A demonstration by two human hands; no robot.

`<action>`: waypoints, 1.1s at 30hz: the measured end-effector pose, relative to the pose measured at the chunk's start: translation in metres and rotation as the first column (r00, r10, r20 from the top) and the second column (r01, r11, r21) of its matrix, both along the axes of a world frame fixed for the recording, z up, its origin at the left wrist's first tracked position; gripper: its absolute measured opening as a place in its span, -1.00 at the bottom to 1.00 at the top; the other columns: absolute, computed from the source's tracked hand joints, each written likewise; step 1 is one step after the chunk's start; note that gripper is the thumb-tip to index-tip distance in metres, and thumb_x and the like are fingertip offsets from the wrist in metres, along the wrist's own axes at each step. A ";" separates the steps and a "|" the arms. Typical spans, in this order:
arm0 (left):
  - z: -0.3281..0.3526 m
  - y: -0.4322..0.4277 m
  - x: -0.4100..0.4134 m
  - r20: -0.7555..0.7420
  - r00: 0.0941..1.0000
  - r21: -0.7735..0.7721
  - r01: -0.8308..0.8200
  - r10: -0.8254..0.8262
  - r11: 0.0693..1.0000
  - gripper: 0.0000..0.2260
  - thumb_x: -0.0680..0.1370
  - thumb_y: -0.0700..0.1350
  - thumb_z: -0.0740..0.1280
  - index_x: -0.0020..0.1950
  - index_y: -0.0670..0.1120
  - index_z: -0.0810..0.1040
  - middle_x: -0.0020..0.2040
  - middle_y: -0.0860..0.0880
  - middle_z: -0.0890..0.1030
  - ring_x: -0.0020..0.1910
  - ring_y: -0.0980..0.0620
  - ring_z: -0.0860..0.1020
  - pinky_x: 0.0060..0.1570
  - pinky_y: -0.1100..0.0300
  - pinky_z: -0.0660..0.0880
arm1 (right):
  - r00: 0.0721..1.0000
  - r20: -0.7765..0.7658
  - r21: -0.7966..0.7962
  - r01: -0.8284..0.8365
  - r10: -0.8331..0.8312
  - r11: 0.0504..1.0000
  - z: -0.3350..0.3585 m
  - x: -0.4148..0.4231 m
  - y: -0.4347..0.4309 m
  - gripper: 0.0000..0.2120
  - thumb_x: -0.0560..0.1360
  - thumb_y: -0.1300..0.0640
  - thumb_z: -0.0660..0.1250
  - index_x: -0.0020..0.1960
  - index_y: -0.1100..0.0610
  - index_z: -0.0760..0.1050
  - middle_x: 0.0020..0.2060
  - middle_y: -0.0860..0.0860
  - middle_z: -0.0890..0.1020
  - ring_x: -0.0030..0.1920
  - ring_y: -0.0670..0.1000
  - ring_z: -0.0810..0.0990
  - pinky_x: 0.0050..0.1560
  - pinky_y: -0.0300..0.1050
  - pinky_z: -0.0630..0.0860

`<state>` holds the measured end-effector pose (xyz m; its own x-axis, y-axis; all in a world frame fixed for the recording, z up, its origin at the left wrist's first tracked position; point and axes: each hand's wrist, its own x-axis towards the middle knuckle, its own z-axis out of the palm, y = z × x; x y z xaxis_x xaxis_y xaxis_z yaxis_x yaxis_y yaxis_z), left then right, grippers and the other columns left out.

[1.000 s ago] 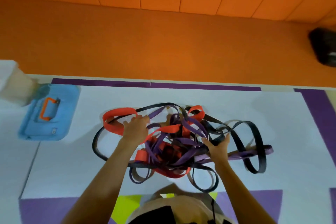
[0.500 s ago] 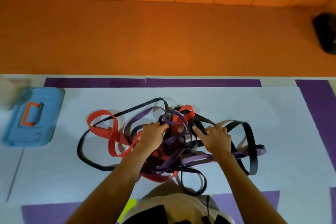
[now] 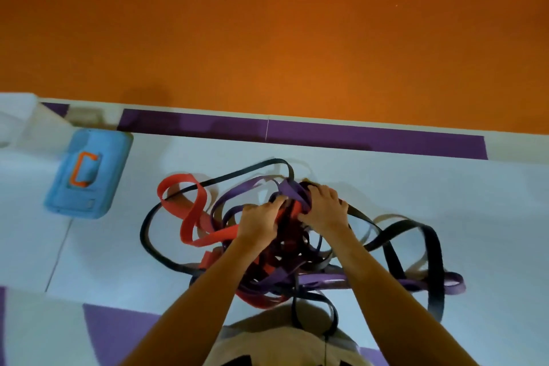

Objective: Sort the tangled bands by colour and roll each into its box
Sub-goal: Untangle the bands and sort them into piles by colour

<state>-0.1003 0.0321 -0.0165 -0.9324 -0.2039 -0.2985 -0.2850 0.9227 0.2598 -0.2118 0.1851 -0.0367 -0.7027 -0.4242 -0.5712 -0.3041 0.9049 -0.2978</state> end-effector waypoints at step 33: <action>0.082 -0.173 0.086 -0.153 0.924 0.330 -0.286 0.350 0.900 -0.59 0.51 -0.12 0.44 0.34 0.12 0.58 0.04 0.03 0.70 -0.03 0.05 0.59 -0.01 0.16 0.50 | 0.679 0.128 -0.180 0.732 -0.723 0.656 0.023 0.064 0.042 -0.31 0.53 0.28 0.41 0.59 0.15 0.22 0.29 0.28 0.52 0.26 0.31 0.55 0.22 0.23 0.56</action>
<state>-0.0146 -0.1408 0.0652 -0.8790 -0.4318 -0.2023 -0.4614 0.6628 0.5897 -0.1478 0.2275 -0.0136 -0.8144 0.1057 -0.5706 0.4424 0.7493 -0.4927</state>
